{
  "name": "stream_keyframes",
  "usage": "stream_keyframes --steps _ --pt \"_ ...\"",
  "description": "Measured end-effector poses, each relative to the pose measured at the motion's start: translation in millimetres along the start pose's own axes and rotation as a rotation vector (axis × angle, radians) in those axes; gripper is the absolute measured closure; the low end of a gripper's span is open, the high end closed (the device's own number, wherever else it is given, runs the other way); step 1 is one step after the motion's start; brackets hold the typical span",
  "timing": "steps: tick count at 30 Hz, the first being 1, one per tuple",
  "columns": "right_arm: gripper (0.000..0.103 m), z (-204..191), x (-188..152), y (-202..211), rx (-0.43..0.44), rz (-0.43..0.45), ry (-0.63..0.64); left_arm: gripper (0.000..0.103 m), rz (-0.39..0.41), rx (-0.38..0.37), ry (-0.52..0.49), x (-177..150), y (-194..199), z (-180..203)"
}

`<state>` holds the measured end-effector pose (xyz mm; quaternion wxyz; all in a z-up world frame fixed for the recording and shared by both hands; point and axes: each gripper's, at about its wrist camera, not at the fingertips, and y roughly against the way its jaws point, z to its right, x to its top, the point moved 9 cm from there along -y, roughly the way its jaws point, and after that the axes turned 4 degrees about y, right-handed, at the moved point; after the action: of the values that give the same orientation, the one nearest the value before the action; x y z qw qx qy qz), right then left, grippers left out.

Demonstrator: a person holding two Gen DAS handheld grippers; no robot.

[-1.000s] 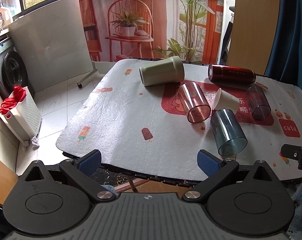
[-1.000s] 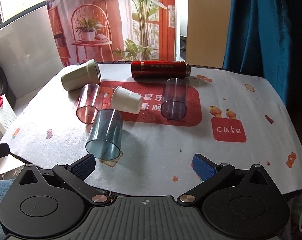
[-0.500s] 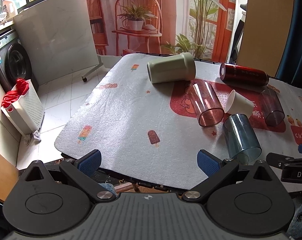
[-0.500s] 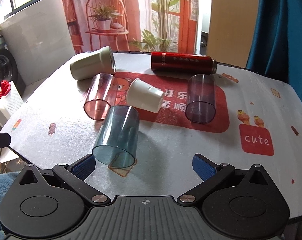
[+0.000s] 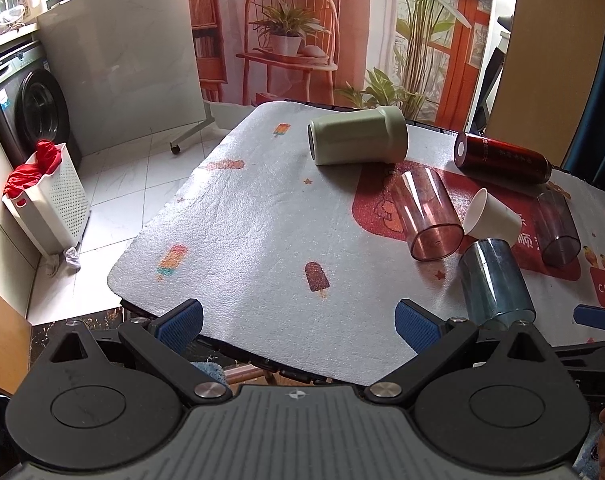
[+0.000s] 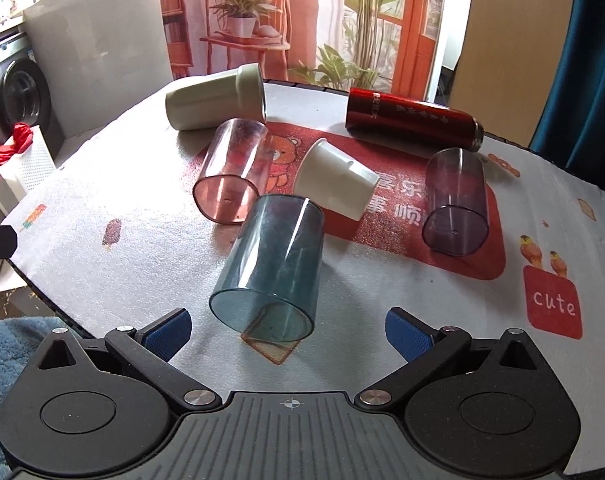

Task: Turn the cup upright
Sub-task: 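Move the right gripper toward the lying blue-grey translucent cup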

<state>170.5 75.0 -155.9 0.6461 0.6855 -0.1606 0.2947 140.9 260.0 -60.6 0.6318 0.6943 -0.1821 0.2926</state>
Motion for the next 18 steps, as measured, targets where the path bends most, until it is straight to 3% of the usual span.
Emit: stream_keyframes --steps 10,18 --pt "0.0 57.8 -12.3 21.9 -0.105 0.037 -0.146 0.001 -0.013 -0.073 -0.014 11.3 -15.2 42.4" --pt "0.0 87.8 -27.6 25.2 -0.125 0.045 -0.225 0.002 -0.01 -0.112 -0.073 13.8 -27.7 95.0"
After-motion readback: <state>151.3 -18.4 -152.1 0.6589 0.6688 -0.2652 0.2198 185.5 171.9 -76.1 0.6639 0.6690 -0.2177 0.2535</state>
